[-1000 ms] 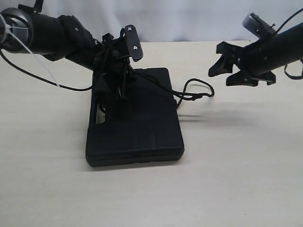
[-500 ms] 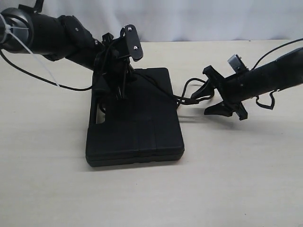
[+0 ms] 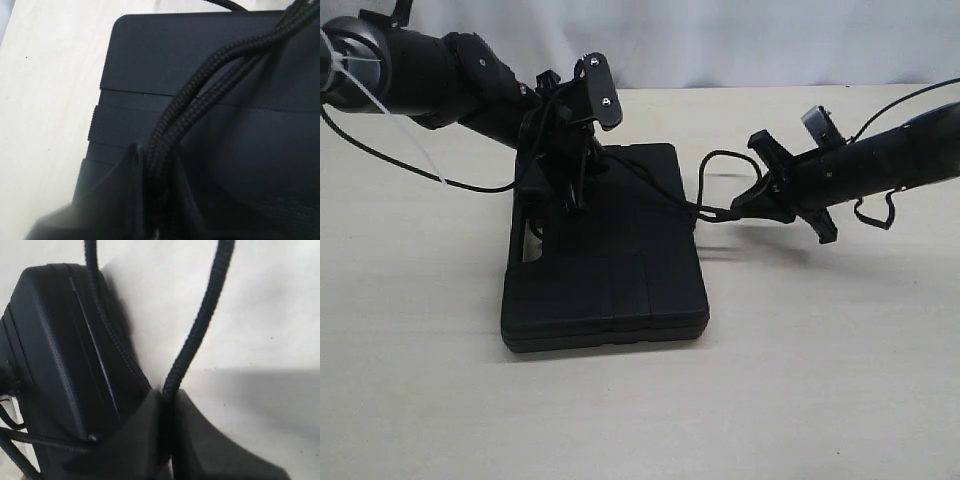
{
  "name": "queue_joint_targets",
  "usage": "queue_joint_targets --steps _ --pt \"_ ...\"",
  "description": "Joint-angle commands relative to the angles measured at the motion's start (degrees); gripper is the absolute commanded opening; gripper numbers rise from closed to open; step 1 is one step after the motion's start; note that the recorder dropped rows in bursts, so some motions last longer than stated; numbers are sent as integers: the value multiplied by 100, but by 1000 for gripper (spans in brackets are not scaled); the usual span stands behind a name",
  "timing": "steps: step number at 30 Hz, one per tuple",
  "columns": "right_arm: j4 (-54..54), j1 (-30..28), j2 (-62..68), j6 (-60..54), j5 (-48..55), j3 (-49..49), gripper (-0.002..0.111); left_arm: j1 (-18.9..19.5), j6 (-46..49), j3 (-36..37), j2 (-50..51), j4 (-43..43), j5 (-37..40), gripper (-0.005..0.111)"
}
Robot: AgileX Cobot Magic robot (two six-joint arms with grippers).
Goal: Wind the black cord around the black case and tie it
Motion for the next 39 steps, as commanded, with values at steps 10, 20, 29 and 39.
queue_joint_targets --steps 10,20,29,39 --pt "-268 3 -759 -1854 1244 -11 4 -9 -27 15 -6 19 39 0" --pt "-1034 3 -759 -2592 1251 -11 44 -9 -27 15 90 -33 0 0" --pt "-1141 3 -759 -2421 967 -11 45 -259 -39 15 361 -36 -560 0" --pt "-2397 3 -773 -748 728 -11 45 -334 -372 15 361 -36 -874 0"
